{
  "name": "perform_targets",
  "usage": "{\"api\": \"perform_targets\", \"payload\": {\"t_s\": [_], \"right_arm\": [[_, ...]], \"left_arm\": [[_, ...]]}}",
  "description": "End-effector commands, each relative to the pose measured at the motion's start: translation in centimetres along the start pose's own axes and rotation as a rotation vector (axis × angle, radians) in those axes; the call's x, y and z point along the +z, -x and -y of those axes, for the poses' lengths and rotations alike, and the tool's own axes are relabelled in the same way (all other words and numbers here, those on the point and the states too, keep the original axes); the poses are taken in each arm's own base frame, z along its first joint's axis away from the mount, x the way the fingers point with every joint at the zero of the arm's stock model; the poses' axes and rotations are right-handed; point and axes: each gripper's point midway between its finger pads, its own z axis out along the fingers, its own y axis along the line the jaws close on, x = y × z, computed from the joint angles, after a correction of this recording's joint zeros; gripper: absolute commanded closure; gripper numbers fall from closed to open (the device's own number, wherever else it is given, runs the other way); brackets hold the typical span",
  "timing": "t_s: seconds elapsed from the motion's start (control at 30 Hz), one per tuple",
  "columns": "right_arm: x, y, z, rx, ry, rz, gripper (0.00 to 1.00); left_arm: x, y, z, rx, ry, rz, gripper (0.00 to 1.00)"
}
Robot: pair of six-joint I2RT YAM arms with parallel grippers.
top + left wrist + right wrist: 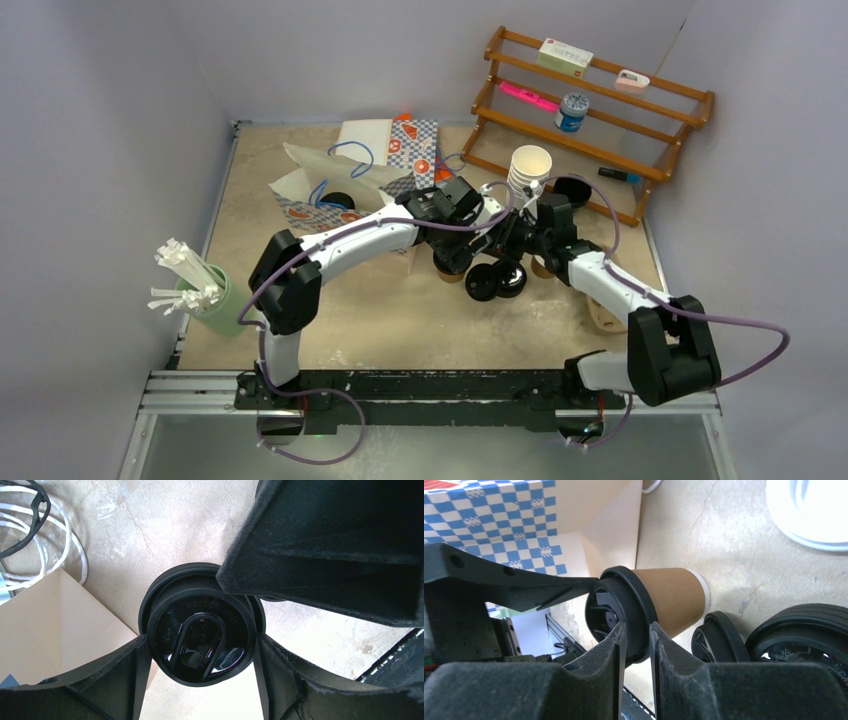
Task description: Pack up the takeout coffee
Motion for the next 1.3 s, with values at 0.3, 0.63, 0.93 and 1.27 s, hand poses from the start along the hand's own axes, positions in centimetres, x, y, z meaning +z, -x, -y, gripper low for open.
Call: {"api": "perform_targets", "payload": {"t_s": [0.3,0.63,0.93,1.27], "right_arm": [[2.5,2.3,0.2,-0.064,0.037,0.069,0.74],[3.2,1.2,2.0,-0.064,-0.002,0.024,0.76],[2.3,0.3,1.3,-0.071,0.024,-0.009,0.75],[1.2,1.8,-1.9,-0.087,0.126,0.069,0.75]], "left_arm": [[3.3,-7.7,0.8,0.051,-0.058,-0.281,0.57],[4.0,-8.4,0.8,0.039,-0.053,-0.296,0.58],[4.5,-8.6,0.9,0.029,-0.053,-0.29,0.58],[4.3,-8.3,0.5,0.035,-0.038,-0.277,0.59]]}}
